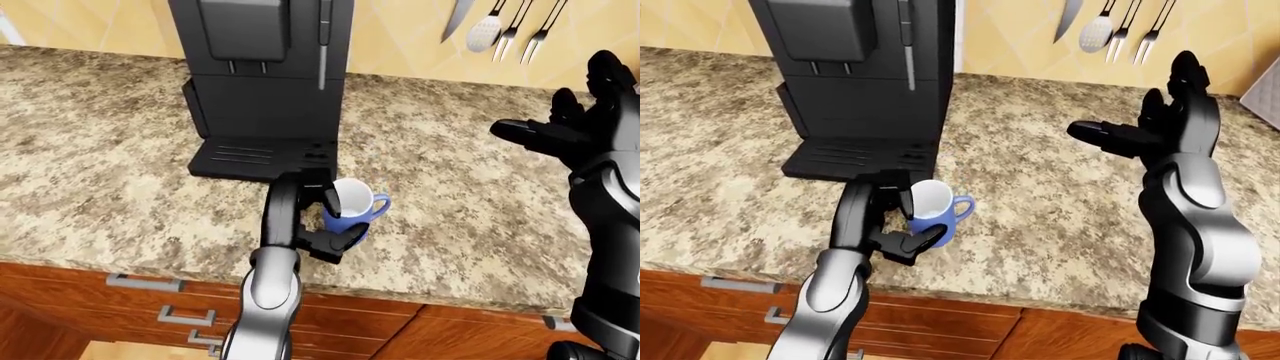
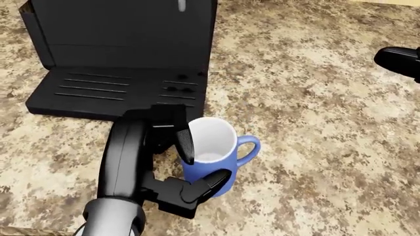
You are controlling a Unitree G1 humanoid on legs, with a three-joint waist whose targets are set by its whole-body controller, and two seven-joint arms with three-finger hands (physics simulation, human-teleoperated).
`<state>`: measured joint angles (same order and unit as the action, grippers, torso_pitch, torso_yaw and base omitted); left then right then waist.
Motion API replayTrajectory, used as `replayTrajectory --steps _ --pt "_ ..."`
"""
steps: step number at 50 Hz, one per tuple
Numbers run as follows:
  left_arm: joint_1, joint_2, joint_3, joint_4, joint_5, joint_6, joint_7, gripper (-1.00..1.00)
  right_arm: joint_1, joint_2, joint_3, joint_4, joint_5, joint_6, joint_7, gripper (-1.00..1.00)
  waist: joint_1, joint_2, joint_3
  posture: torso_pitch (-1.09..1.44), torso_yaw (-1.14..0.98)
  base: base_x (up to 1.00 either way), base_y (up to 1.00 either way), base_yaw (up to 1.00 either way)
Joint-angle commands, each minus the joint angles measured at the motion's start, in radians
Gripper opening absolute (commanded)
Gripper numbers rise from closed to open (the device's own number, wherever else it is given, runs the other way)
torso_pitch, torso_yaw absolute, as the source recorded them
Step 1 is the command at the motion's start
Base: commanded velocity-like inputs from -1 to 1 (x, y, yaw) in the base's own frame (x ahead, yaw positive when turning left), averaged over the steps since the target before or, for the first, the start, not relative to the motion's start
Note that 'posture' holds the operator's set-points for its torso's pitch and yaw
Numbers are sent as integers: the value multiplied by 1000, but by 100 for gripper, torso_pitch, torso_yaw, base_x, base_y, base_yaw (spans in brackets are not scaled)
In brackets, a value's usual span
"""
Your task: Pick the mug from under the coffee machine dispenser and place it on the counter.
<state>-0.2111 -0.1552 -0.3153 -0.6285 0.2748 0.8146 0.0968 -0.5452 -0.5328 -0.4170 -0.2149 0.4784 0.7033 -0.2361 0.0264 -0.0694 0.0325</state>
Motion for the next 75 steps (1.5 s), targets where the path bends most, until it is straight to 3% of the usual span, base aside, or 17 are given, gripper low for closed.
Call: replayTrajectory --steps 1,8,9,10,11,12,13,14,15,23,30,43,48,53,63,71,75 --pt "-13 -8 -12 -18 -10 -10 -13 -100 -27 -19 -13 -31 -1 -29 0 100 -1 -7 -18 0 0 0 0 0" --pt "-12 -7 -17 -22 -8 -1 -22 -100 -33 -25 -16 -31 4 -22 -3 100 0 -8 -19 0 0 0 0 0" --pt "-11 -8 -16 -23 -9 -1 -22 -87 -32 -25 -15 -31 3 -24 -3 100 1 -8 -19 0 0 0 0 0" --pt "-12 -8 -13 -23 -10 -1 -22 -44 -31 -24 -14 -30 2 -25 -3 100 1 -8 -19 0 0 0 0 0" --pt "-12 -8 -14 -25 -9 -1 -22 -37 -31 -24 -14 -33 3 -23 -3 100 1 -8 -19 0 0 0 0 0" --pt "-10 -7 -15 -28 -9 1 -23 -2 -32 -24 -15 -34 4 -22 -3 100 1 -8 -18 0 0 0 0 0" --pt "-9 -8 -14 -28 -12 0 -24 71 -31 -24 -14 -33 3 -24 -2 100 1 -8 -18 0 0 0 0 0" --pt "-8 -8 -14 -28 -12 -1 -23 75 -30 -24 -14 -32 3 -25 -2 100 1 -9 -18 0 0 0 0 0" --pt "-8 -8 -15 -30 -13 0 -23 100 -30 -24 -14 -30 2 -26 -1 100 2 -9 -18 0 0 0 0 0" --pt "-4 -3 -21 -40 -11 2 -26 100 -33 -27 -16 -32 4 -23 -1 100 3 -10 -10 0 0 0 0 0" --pt "-21 0 -12 -54 -3 9 -32 78 -31 -27 -16 -35 5 -21 0 100 -5 -7 -8 0 0 0 0 0" --pt "-137 15 89 -124 2 74 -61 76 -29 -26 -16 -35 2 -22 4 100 -9 -3 -13 0 0 0 0 0" --pt "-204 37 148 -166 -26 120 -84 100 -29 -27 -17 -38 3 -20 3 100 -9 -2 -14 0 0 0 0 0" --pt "-265 71 182 -217 -40 196 -104 100 -32 -30 -18 -39 5 -16 2 100 -8 2 -16 0 0 0 0 0" --pt "-440 180 335 -317 -128 362 -154 100 -40 -36 -18 -34 8 -14 -3 100 -9 12 -12 0 0 0 0 0" --pt "-611 353 549 -227 -290 373 -107 100 -38 -37 -18 -40 9 -11 -4 100 -11 21 -6 0 0 0 0 0" --pt "-661 447 608 -168 -385 352 -56 100 -40 -38 -18 -39 8 -10 -3 100 -14 26 -2 0 0 0 0 0"
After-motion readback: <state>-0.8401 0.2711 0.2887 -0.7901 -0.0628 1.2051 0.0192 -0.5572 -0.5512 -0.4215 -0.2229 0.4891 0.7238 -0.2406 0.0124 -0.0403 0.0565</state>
